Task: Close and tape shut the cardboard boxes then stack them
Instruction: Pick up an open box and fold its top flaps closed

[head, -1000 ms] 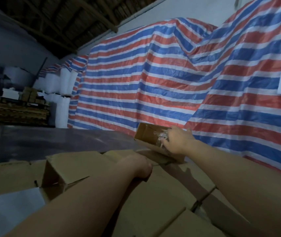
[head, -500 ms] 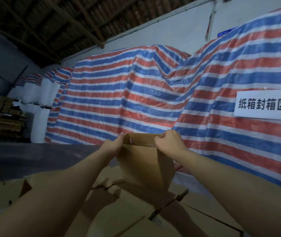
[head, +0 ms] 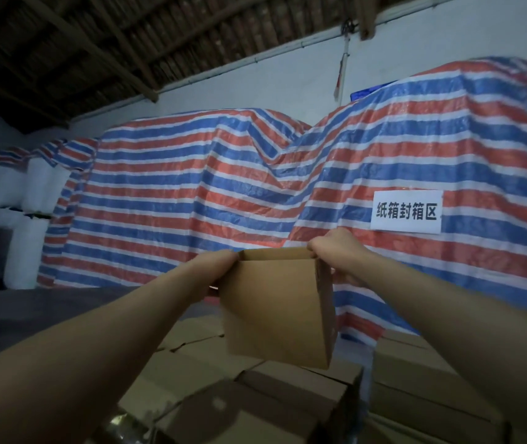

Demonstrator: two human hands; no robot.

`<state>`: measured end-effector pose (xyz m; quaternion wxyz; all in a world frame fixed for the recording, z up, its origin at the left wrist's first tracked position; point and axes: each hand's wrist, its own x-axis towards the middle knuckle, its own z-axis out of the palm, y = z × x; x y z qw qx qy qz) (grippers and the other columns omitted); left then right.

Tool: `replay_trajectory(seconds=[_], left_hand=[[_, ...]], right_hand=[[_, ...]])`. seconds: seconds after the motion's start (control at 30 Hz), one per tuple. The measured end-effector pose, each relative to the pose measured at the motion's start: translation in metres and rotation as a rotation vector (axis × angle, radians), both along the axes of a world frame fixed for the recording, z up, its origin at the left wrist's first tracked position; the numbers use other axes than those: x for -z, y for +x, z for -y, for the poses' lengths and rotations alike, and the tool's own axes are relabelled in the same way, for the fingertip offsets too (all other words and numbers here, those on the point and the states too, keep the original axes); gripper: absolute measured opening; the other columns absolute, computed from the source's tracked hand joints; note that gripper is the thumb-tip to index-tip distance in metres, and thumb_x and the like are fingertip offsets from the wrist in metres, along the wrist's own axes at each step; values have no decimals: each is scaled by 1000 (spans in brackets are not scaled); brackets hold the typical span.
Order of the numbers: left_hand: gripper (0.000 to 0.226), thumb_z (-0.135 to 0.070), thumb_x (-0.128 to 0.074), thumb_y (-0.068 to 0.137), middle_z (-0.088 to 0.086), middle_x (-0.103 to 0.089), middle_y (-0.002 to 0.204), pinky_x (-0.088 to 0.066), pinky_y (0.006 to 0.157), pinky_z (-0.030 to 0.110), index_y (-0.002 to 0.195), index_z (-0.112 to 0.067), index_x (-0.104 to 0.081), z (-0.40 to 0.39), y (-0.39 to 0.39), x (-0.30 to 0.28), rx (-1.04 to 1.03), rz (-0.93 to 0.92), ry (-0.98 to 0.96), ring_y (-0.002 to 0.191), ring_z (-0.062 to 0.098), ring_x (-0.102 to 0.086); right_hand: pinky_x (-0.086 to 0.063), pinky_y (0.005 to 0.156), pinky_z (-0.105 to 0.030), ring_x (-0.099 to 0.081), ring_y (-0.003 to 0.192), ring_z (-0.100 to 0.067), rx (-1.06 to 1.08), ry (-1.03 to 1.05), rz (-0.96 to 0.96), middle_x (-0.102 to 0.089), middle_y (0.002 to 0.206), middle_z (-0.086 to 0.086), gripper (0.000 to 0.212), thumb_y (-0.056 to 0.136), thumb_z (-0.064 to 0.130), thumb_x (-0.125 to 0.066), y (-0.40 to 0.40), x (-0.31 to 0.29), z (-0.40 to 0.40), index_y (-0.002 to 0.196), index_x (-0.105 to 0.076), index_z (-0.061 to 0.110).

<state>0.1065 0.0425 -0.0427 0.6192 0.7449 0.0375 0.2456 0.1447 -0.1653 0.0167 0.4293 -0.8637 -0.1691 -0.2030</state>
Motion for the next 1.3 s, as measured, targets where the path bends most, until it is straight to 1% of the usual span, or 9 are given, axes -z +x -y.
replay_trajectory(seconds=[0.1, 0.23, 0.4, 0.53, 0.73, 0.87, 1.0, 1.2, 1.3], left_hand=[[18, -36, -55, 94, 7, -59, 109, -50, 91, 44, 100, -19, -54, 24, -24, -3, 97, 23, -87, 100, 25, -58], [27, -38, -58, 89, 9, -64, 111, -51, 88, 42, 107, -18, -62, 56, -50, 7, 278, 25, -212, 105, 27, -60], [29, -35, -59, 86, 8, -74, 94, -52, 67, 38, 109, -19, -66, 105, -82, 46, 429, -53, -293, 95, 26, -66], [26, -35, -58, 88, 7, -76, 88, -52, 68, 38, 104, -19, -68, 152, -122, 80, 470, -52, -308, 94, 26, -68], [31, -38, -51, 94, 12, -75, 97, -51, 72, 38, 103, -16, -71, 211, -185, 96, 565, -106, -341, 94, 28, -69], [29, -37, -51, 96, 4, -76, 76, -53, 61, 31, 93, -16, -71, 246, -200, 119, 624, -96, -285, 69, 17, -73], [34, -40, -54, 95, 10, -76, 90, -54, 74, 39, 107, -14, -71, 261, -192, 145, 580, -208, -317, 92, 27, -71], [44, -55, -48, 93, 4, -76, 81, -49, 68, 37, 95, -21, -75, 261, -173, 153, 549, -194, -246, 82, 24, -73], [58, -65, -42, 92, 9, -77, 87, -51, 67, 37, 77, -25, -80, 260, -161, 157, 539, -173, -330, 74, 20, -74]], right_hand=[[-52, 61, -35, -61, 79, -21, 24, 13, -13, -62, 83, -7, 9, 94, 17, -56, -36, -4, 34, 93, -61, 10], [-60, 86, -50, -68, 88, -30, 12, 48, -86, -65, 89, -14, 17, 93, 12, -60, -78, 9, 81, 104, -65, 1], [-60, 73, -42, -65, 74, -21, 27, 22, -184, -63, 78, -9, 15, 94, 18, -61, -135, 44, 132, 101, -63, 5], [-56, 82, -44, -63, 86, -23, 108, 51, -205, -64, 92, -12, 32, 96, 35, -59, -184, 74, 174, 108, -64, 6], [-53, 73, -38, -64, 78, -20, 178, 148, -203, -70, 76, -2, 31, 96, 39, -59, -252, 105, 235, 91, -73, 11], [-54, 80, -38, -65, 89, -23, 236, 206, -239, -67, 91, -4, 33, 96, 45, -58, -263, 140, 271, 94, -74, 17], [-49, 80, -34, -59, 99, -18, 251, 203, -285, -64, 108, -2, 23, 97, 43, -59, -255, 179, 288, 100, -70, 23], [-51, 98, -50, -65, 103, -26, 168, 322, -307, -72, 104, -4, 19, 92, 42, -66, -250, 188, 293, 101, -73, 27], [-58, 84, -45, -71, 98, -29, 101, 444, -289, -77, 100, -8, 22, 91, 44, -65, -244, 195, 292, 101, -75, 27]])
